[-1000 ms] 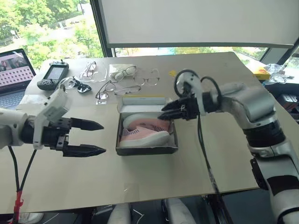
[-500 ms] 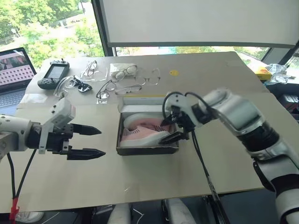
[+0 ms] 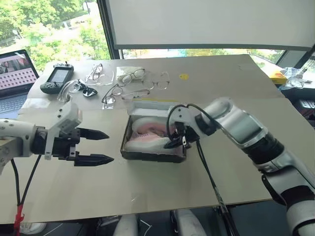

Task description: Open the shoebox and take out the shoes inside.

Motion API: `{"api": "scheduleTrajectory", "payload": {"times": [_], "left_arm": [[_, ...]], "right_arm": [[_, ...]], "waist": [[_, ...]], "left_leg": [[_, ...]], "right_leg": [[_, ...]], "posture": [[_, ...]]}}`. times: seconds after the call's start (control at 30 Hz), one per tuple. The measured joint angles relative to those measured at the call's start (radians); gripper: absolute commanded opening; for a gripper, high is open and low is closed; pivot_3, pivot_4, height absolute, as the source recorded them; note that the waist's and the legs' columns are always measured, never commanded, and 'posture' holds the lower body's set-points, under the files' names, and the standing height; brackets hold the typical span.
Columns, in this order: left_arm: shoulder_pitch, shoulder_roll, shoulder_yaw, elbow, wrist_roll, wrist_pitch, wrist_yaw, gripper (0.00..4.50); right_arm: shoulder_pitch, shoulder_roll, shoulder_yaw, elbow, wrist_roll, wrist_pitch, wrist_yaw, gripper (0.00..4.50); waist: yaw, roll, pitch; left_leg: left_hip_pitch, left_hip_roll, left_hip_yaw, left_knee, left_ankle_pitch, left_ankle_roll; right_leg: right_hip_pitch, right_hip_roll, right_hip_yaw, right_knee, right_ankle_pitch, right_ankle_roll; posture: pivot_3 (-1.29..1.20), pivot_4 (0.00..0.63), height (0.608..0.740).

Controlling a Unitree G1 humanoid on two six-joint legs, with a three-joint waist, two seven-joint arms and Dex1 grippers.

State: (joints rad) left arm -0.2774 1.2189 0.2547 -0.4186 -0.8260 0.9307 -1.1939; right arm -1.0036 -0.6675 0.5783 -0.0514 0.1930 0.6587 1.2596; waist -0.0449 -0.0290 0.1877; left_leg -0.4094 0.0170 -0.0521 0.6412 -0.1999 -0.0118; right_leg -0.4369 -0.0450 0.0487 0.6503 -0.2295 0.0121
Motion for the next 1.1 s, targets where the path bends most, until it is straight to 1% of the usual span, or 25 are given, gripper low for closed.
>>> {"api": "scheduleTrajectory", "payload": {"times": [0.13,0.3,0.47,0.53,0.63,0.7,0.77,0.83,0.93,1.03,1.1], "left_arm": [[-0.019,0.0,-0.027,0.005,0.001,-0.008,-0.01,4.5],[-0.067,-0.007,-0.065,0.024,0.005,-0.017,-0.018,4.5],[-0.084,-0.011,-0.09,0.041,0.014,-0.027,-0.026,4.5],[-0.099,-0.011,-0.104,0.042,0.021,-0.037,-0.036,4.5],[-0.111,-0.013,-0.12,0.046,0.025,-0.038,-0.043,4.5],[-0.117,-0.017,-0.124,0.05,0.028,-0.038,-0.047,4.5],[-0.117,-0.018,-0.125,0.058,0.035,-0.038,-0.053,4.5],[-0.118,-0.019,-0.126,0.061,0.036,-0.038,-0.058,4.5],[-0.131,-0.033,-0.153,0.064,0.042,-0.041,-0.07,4.5],[-0.165,-0.045,-0.191,0.089,0.06,-0.055,-0.085,4.5],[-0.194,-0.055,-0.214,0.108,0.079,-0.066,-0.096,4.5]], "right_arm": [[0.0,-0.001,-0.008,-0.002,-0.053,-0.097,-0.013,0.34],[-0.002,0.003,-0.009,-0.019,-0.182,-0.308,-0.082,0.34],[-0.002,-0.005,-0.038,-0.019,-0.208,-0.351,-0.072,0.34],[-0.014,-0.045,-0.074,-0.03,-0.205,-0.34,-0.048,0.34],[-0.05,-0.102,-0.166,-0.072,-0.146,-0.237,0.002,0.34],[-0.07,-0.173,-0.238,-0.093,-0.092,-0.147,0.041,0.34],[-0.074,-0.251,-0.284,-0.072,-0.094,-0.101,0.051,0.34],[-0.067,-0.316,-0.301,-0.026,-0.124,-0.096,0.042,0.34],[0.019,-0.442,-0.304,0.102,-0.249,-0.143,-0.04,0.34],[0.137,-0.5,-0.303,0.208,-0.35,-0.189,-0.124,0.34],[0.199,-0.498,-0.301,0.235,-0.388,-0.209,-0.168,0.34]], "waist": [[-0.001,0.0,0.0],[-0.002,0.0,0.0],[0.0,0.0,0.0],[0.002,0.0,0.0],[0.003,0.0,0.0],[0.004,0.0,0.0],[0.006,0.0,0.0],[0.005,0.0,0.0],[0.009,0.0,0.0],[0.006,0.0,0.0],[-0.005,0.0,0.0]], "left_leg": [[0.0,0.0,0.0,0.0,0.0,0.0],[0.0,0.0,0.0,0.0,0.0,0.0],[0.0,0.0,0.0,0.0,0.0,0.0],[0.0,0.0,0.0,0.001,0.0,0.0],[0.0,0.0,0.0,0.001,0.0,0.0],[0.0,0.0,0.0,0.001,0.0,0.0],[0.0,0.0,0.0,0.001,0.0,0.0],[0.0,0.0,0.0,0.001,0.0,0.0],[0.0,-0.001,0.001,0.001,0.0,0.0],[-0.001,-0.001,0.002,0.001,0.0,0.0],[0.0,-0.001,0.004,0.001,0.0,0.0]], "right_leg": [[0.0,0.0,0.0,0.0,0.0,0.0],[0.0,0.0,0.0,0.001,0.0,0.0],[0.0,0.0,0.0,0.001,0.0,0.0],[0.0,0.0,0.0,0.001,0.0,0.0],[0.0,0.0,0.0,0.001,0.0,0.0],[0.0,0.0,0.0,0.001,0.0,0.0],[0.001,0.0,0.0,0.001,0.0,0.0],[0.001,0.0,0.0,0.001,0.0,0.0],[0.001,0.0,0.0,0.0,0.0,0.0],[0.0,0.0,0.001,0.0,0.0,0.0],[-0.002,0.0,0.005,0.003,0.0,0.0]], "posture": [[0.0,0.15,0.74],[0.0,0.15,0.74],[0.0,0.15,0.74],[0.0,0.15,0.74],[0.0,0.15,0.74],[0.0,0.15,0.74],[0.0,0.15,0.74],[0.0,0.15,0.74],[0.0,0.15,0.74],[0.0,0.15,0.74],[0.0,0.15,0.74]]}}
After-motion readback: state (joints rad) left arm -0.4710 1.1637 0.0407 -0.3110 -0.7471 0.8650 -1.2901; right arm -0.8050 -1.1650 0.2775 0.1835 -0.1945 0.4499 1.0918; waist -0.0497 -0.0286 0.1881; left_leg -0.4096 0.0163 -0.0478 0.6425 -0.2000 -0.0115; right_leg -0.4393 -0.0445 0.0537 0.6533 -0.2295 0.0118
